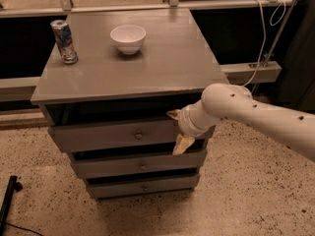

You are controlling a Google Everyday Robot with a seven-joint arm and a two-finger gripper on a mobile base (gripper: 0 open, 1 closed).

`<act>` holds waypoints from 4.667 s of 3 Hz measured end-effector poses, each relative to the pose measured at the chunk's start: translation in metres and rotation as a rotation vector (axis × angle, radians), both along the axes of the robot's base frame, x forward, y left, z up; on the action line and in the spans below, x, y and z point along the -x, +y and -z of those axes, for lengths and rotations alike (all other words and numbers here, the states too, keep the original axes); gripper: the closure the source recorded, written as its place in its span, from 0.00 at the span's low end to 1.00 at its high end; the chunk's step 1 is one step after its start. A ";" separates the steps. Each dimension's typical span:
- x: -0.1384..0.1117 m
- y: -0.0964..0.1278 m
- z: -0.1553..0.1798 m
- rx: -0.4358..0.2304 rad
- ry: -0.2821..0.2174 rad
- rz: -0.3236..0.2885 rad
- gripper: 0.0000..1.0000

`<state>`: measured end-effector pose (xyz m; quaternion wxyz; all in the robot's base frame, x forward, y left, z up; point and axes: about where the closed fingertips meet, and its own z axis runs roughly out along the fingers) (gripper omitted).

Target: Open top drawer

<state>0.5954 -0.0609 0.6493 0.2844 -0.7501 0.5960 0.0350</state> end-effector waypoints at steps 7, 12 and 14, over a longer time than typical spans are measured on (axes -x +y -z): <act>-0.015 -0.019 0.009 0.112 -0.014 0.071 0.00; 0.006 -0.017 -0.016 0.125 -0.017 0.038 0.73; 0.018 -0.019 -0.023 0.099 0.014 0.018 0.00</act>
Offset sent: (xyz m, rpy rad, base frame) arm 0.0049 -0.0115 0.0172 -0.1016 -0.0532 -0.0479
